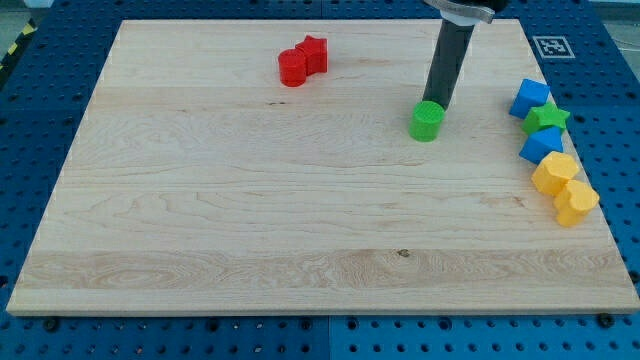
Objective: Push the green star to the right of the green circle
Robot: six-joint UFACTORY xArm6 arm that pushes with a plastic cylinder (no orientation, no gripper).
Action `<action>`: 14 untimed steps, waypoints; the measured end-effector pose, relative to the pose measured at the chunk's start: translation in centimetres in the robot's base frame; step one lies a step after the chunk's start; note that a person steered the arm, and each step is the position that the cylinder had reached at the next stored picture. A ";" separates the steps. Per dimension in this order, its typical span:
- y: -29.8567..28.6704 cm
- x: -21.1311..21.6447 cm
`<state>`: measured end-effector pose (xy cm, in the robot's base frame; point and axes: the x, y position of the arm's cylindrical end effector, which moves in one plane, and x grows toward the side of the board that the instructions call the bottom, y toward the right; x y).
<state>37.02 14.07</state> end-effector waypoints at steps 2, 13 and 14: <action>0.0 -0.6; 10.0 3.2; 7.1 3.2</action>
<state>40.26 21.14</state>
